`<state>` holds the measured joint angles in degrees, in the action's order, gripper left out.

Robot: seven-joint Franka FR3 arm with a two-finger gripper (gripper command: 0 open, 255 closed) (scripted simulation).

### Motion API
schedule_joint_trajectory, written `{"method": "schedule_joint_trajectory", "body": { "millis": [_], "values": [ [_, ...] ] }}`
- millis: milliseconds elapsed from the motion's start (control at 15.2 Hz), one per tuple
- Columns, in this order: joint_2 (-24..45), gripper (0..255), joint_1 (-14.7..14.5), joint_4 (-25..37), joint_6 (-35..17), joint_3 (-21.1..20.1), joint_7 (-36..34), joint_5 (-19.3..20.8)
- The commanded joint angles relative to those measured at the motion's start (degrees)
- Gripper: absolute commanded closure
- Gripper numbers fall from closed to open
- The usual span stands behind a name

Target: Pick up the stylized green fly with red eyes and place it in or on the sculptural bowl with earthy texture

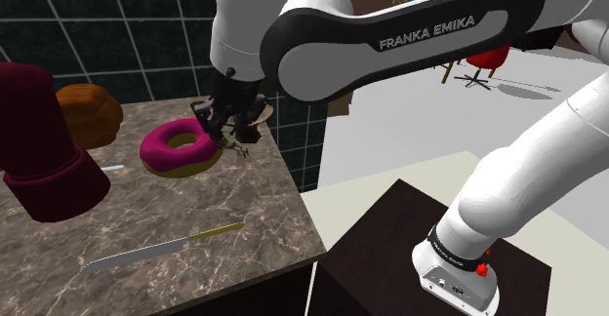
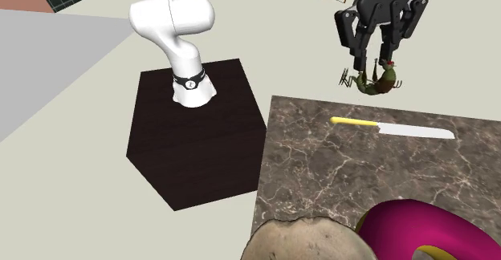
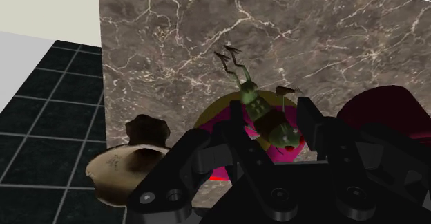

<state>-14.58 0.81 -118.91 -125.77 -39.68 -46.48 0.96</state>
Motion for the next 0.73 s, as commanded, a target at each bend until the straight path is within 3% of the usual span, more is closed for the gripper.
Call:
{"method": "schedule_joint_trajectory", "body": {
  "millis": [0, 660],
  "values": [
    [-0.32, 255, -0.05, 1.26, 1.53, 0.28, 0.4, -0.29],
    [5.77, 255, 4.48, 5.88, 0.47, 6.66, 10.76, 1.0]
  ]
}}
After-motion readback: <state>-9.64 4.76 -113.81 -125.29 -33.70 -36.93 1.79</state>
